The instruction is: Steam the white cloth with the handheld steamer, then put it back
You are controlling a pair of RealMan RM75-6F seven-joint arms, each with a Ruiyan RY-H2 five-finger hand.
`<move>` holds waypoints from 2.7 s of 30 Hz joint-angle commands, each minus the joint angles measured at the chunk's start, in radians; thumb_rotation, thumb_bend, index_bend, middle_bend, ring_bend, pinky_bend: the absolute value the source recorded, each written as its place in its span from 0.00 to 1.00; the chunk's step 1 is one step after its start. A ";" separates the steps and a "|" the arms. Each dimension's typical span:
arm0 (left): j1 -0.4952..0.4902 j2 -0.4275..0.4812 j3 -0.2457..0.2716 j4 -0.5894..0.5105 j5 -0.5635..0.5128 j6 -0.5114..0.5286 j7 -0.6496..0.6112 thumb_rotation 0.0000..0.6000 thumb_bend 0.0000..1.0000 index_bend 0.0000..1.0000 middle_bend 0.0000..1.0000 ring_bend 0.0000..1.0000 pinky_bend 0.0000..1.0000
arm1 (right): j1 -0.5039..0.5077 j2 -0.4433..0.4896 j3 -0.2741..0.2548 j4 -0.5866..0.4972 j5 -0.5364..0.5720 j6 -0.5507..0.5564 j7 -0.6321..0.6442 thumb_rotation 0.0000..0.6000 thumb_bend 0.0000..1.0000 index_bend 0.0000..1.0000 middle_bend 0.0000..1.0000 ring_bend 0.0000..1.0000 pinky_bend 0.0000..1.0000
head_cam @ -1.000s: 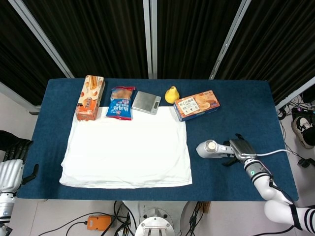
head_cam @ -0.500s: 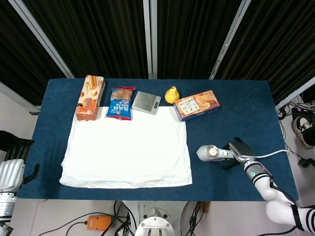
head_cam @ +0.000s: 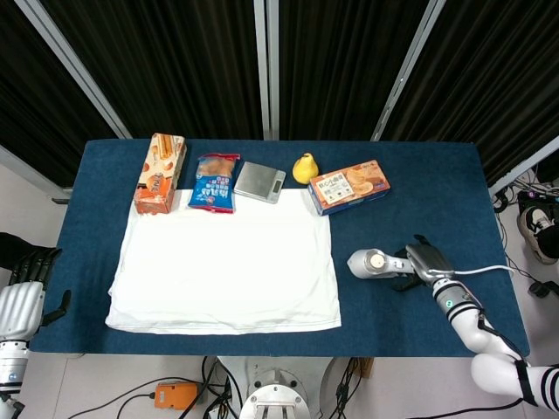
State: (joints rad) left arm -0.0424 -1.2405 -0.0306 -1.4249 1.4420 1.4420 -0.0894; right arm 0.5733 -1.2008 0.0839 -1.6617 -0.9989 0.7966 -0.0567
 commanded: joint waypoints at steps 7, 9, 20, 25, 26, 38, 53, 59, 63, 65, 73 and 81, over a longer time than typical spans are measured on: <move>0.001 0.003 -0.001 -0.004 -0.002 0.003 0.006 1.00 0.38 0.09 0.08 0.00 0.00 | -0.006 -0.004 0.028 0.023 -0.119 0.021 0.088 1.00 0.61 0.97 0.89 0.89 0.43; 0.001 0.004 -0.001 -0.005 -0.002 0.003 0.008 1.00 0.38 0.09 0.08 0.00 0.00 | 0.000 -0.006 0.032 0.026 -0.141 0.019 0.096 1.00 0.62 0.97 0.89 0.89 0.48; -0.011 0.021 0.002 -0.016 0.014 -0.005 0.025 1.00 0.38 0.09 0.08 0.00 0.00 | 0.134 0.035 0.085 -0.018 -0.124 -0.167 0.125 1.00 0.62 0.98 0.90 0.90 0.59; -0.043 0.027 0.012 -0.036 0.061 -0.026 0.051 1.00 0.38 0.09 0.08 0.00 0.00 | 0.237 0.050 0.114 -0.033 -0.057 -0.272 0.099 1.00 0.62 0.98 0.90 0.90 0.59; -0.052 0.026 0.016 -0.040 0.073 -0.033 0.059 1.00 0.38 0.09 0.08 0.00 0.00 | 0.257 0.050 0.116 -0.032 -0.040 -0.289 0.093 1.00 0.62 0.98 0.90 0.90 0.59; -0.218 -0.066 0.046 -0.066 0.209 -0.207 0.083 1.00 0.38 0.09 0.08 0.00 0.00 | 0.492 -0.011 0.053 0.024 0.229 -0.309 -0.049 1.00 0.62 0.98 0.90 0.90 0.59; -0.336 -0.195 0.078 -0.019 0.150 -0.423 0.147 0.35 0.37 0.06 0.04 0.00 0.00 | 0.621 -0.113 -0.045 0.045 0.469 -0.148 -0.221 1.00 0.62 0.98 0.90 0.90 0.58; -0.336 -0.189 0.091 -0.042 0.114 -0.438 0.155 0.13 0.38 0.06 0.04 0.00 0.00 | 0.648 -0.167 -0.055 0.060 0.493 -0.139 -0.259 1.00 0.62 0.98 0.90 0.90 0.59; -0.340 -0.187 0.098 -0.053 0.104 -0.443 0.170 0.12 0.38 0.06 0.04 0.00 0.00 | 0.664 -0.208 -0.060 0.075 0.498 -0.140 -0.278 1.00 0.62 0.98 0.90 0.90 0.59; -0.342 -0.188 0.102 -0.057 0.096 -0.450 0.178 0.13 0.39 0.06 0.04 0.00 0.00 | 0.673 -0.231 -0.064 0.085 0.500 -0.145 -0.288 1.00 0.62 0.98 0.90 0.90 0.59; -0.344 -0.194 0.116 -0.064 0.082 -0.453 0.198 0.11 0.39 0.06 0.04 0.00 0.00 | 0.673 -0.262 -0.079 0.068 0.467 -0.170 -0.289 1.00 0.62 0.98 0.90 0.90 0.58; -0.351 -0.198 0.123 -0.068 0.071 -0.460 0.205 0.11 0.39 0.06 0.04 0.00 0.00 | 0.672 -0.184 -0.122 -0.038 0.407 -0.228 -0.286 1.00 0.62 0.98 0.90 0.90 0.57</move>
State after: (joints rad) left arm -0.3935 -1.4389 0.0924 -1.4925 1.5135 0.9814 0.1151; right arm 1.2425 -1.4034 -0.0259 -1.6790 -0.5798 0.5835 -0.3427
